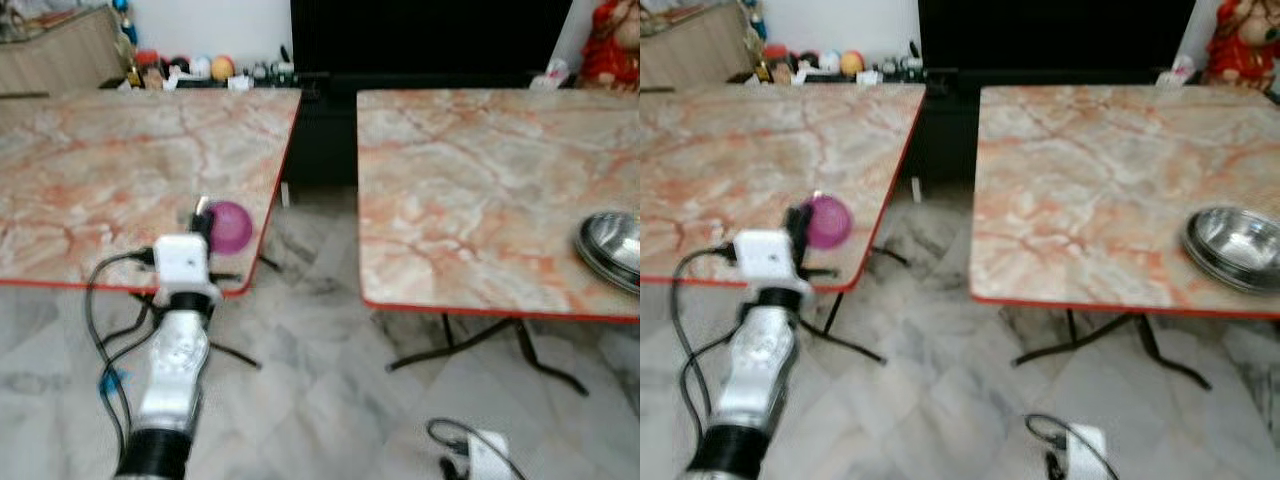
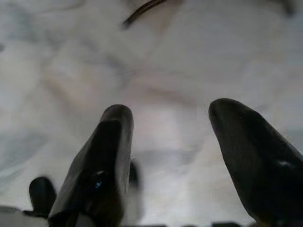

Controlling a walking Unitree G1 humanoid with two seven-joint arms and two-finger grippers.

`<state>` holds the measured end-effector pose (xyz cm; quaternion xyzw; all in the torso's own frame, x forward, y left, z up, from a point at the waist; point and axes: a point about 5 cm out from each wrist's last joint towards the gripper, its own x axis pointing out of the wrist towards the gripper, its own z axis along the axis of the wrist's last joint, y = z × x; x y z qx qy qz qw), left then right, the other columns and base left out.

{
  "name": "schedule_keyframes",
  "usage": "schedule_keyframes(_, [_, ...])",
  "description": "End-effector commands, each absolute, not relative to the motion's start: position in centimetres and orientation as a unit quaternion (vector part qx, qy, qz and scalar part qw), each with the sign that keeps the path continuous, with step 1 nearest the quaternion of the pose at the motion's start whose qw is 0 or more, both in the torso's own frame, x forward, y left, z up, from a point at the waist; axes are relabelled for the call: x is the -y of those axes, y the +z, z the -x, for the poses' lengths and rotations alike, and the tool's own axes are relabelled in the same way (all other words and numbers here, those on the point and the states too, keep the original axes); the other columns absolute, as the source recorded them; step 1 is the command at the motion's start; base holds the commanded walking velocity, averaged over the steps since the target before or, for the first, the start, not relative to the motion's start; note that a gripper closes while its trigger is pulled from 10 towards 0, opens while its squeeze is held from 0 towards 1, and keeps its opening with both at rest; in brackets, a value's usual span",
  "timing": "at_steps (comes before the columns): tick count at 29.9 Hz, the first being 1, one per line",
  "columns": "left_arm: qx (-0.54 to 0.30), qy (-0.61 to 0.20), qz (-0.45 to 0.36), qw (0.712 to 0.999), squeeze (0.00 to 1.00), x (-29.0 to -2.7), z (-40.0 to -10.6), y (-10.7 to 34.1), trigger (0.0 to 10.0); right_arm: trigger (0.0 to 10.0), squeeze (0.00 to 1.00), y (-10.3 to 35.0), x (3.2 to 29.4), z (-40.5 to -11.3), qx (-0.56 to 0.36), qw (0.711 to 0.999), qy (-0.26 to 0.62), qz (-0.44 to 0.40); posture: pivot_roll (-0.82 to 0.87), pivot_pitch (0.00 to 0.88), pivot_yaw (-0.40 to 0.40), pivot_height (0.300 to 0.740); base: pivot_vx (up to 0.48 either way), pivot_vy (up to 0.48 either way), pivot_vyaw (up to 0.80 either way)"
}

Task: Setting the table

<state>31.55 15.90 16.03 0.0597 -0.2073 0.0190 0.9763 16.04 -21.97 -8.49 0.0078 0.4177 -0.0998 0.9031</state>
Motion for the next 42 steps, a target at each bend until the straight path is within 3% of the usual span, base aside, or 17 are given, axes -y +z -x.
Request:
schedule_keyframes(1, [0.199,0.042,-0.068,0.977,0.00,-17.5,-31.3,15.8,10.0,10.0,0.00,-8.5,20.4,-16.6,-0.414,0.906,-0.081,-0.020,-0.03,0.000,0.012,0.740,0.000,-0.371,0.80])
schedule_keyframes(20, [0.194,0.036,-0.076,0.977,0.00,-17.9,-31.4,15.8,10.0,10.0,0.00,-8.4,20.4,-17.0,-0.407,0.909,-0.087,-0.027,-0.03,0.007,0.012,0.740,0.000,-0.368,0.08])
schedule_keyframes(35, [0.187,-0.041,-0.126,0.973,0.00,-19.2,-31.7,16.1,10.0,10.0,0.00,-8.3,20.7,-16.9,-0.405,0.909,-0.096,-0.028,-0.02,0.011,0.006,0.740,0.000,-0.357,0.00])
schedule_keyframes(42, [0.165,-0.057,-0.094,0.980,0.00,-18.9,-32.1,15.7,10.0,10.0,0.00,-8.3,20.6,-17.0,-0.407,0.908,-0.092,-0.028,-0.03,0.012,0.000,0.740,0.000,-0.264,-0.33])
